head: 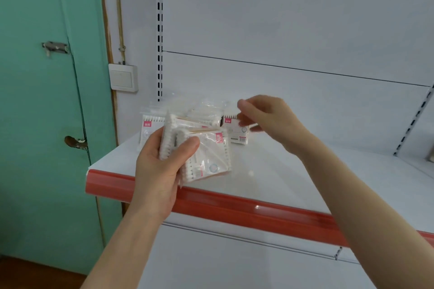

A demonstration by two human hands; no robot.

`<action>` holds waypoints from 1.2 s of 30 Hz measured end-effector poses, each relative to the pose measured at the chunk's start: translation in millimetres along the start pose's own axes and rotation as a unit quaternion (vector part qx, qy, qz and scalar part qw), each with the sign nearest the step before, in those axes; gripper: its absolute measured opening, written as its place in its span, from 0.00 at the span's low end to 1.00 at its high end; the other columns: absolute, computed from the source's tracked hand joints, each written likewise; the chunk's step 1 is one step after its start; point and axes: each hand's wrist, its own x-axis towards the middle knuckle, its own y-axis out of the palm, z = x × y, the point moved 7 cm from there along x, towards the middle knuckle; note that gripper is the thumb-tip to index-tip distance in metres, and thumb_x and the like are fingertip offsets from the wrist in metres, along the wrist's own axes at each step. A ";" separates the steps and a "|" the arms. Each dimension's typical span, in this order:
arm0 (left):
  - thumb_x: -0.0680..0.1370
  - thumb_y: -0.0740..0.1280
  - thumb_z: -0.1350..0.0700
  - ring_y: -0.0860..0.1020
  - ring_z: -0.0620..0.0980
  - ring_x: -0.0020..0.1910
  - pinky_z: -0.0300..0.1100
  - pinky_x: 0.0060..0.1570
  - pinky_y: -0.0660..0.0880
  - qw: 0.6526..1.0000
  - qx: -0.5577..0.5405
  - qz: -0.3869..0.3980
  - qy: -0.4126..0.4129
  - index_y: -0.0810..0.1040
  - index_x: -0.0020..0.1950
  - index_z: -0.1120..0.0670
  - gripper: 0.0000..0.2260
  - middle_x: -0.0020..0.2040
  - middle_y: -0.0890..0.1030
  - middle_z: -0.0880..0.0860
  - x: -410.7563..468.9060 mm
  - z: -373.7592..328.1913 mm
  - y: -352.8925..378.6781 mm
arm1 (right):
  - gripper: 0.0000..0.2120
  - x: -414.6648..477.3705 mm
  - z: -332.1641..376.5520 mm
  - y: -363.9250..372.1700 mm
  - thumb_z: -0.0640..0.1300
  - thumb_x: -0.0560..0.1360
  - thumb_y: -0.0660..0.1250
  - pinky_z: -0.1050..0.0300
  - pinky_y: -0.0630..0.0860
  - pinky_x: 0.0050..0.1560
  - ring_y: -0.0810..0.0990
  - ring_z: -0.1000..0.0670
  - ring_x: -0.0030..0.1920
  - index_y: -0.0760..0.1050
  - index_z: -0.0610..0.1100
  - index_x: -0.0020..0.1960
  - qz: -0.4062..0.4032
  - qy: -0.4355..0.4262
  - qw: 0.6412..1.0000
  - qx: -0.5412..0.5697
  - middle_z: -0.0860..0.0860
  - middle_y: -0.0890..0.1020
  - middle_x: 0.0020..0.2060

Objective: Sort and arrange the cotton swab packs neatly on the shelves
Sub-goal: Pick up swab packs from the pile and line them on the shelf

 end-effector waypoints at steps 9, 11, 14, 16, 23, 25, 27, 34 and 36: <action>0.71 0.67 0.55 0.82 0.47 0.48 0.42 0.45 0.80 0.999 -0.038 -0.036 0.015 0.76 0.54 0.55 0.12 0.50 0.82 0.52 -3.0 -0.5 0.4 | 0.12 -37.4 -17.2 14.0 0.40 0.69 0.71 0.66 0.75 0.32 0.79 0.58 0.30 0.72 0.44 0.49 0.063 0.062 0.993 0.078 0.53 0.82 0.30; 0.77 0.64 0.58 0.82 0.45 0.45 0.38 0.43 0.80 0.997 -0.044 -0.065 0.016 0.76 0.50 0.53 0.04 0.47 0.82 0.51 -3.6 -4.0 -12.1 | 0.12 -23.9 -23.0 -18.5 0.38 0.70 0.71 0.67 0.74 0.32 0.78 0.58 0.31 0.72 0.43 0.51 -0.005 0.055 0.997 0.050 0.51 0.80 0.33; 0.78 0.62 0.58 0.82 0.44 0.45 0.38 0.44 0.80 0.995 -0.033 -0.089 0.021 0.76 0.50 0.52 0.05 0.49 0.82 0.51 -5.7 -8.8 -22.7 | 0.14 -0.5 -36.4 -47.0 0.37 0.70 0.72 0.63 0.73 0.36 0.75 0.52 0.35 0.74 0.44 0.53 -0.045 0.059 0.994 -0.075 0.49 0.77 0.36; 0.78 0.62 0.58 0.82 0.44 0.45 0.38 0.44 0.80 0.995 -0.022 -0.091 0.022 0.77 0.50 0.51 0.05 0.48 0.82 0.50 -7.1 -9.1 -23.5 | 0.15 18.2 -42.1 -44.9 0.38 0.70 0.72 0.61 0.69 0.36 0.73 0.49 0.39 0.76 0.43 0.55 -0.035 0.054 0.983 -0.171 0.48 0.76 0.40; 0.76 0.64 0.57 0.82 0.43 0.46 0.34 0.41 0.79 0.996 0.014 -0.083 0.029 0.78 0.52 0.50 0.07 0.46 0.84 0.47 -8.8 -11.4 -27.2 | 0.18 53.6 -52.1 8.5 0.44 0.73 0.69 0.56 0.67 0.50 0.73 0.45 0.58 0.71 0.43 0.61 -0.011 0.009 0.935 -0.354 0.45 0.75 0.58; 0.76 0.64 0.59 0.83 0.43 0.45 0.34 0.40 0.79 0.996 0.020 -0.083 0.024 0.78 0.53 0.52 0.08 0.45 0.84 0.47 -8.6 -11.0 -28.4 | 0.19 53.9 -55.1 10.8 0.47 0.73 0.68 0.55 0.67 0.49 0.72 0.45 0.59 0.71 0.45 0.63 -0.026 0.013 0.922 -0.386 0.46 0.72 0.59; 0.76 0.65 0.61 0.83 0.44 0.44 0.36 0.40 0.80 0.995 0.025 -0.091 0.015 0.78 0.54 0.54 0.09 0.44 0.84 0.48 -7.3 -8.1 -30.3 | 0.23 52.5 -57.3 6.3 0.50 0.73 0.69 0.55 0.68 0.51 0.70 0.45 0.62 0.70 0.48 0.65 -0.031 0.029 0.919 -0.392 0.45 0.69 0.61; 0.74 0.66 0.66 0.83 0.47 0.45 0.41 0.45 0.80 0.996 0.001 -0.084 -0.008 0.75 0.56 0.60 0.11 0.44 0.84 0.49 -1.3 5.7 -19.0 | 0.12 4.2 -14.7 -5.5 0.49 0.74 0.68 0.58 0.73 0.50 0.78 0.51 0.46 0.76 0.46 0.55 -0.111 -0.048 0.989 -0.083 0.53 0.80 0.43; 0.74 0.67 0.65 0.83 0.48 0.46 0.42 0.45 0.81 0.998 0.004 -0.066 -0.013 0.74 0.56 0.61 0.11 0.47 0.84 0.52 0.3 11.2 -6.8 | 0.08 -13.2 -8.2 19.0 0.49 0.73 0.68 0.56 0.77 0.45 0.80 0.50 0.41 0.76 0.48 0.50 0.002 -0.024 1.000 0.006 0.52 0.82 0.38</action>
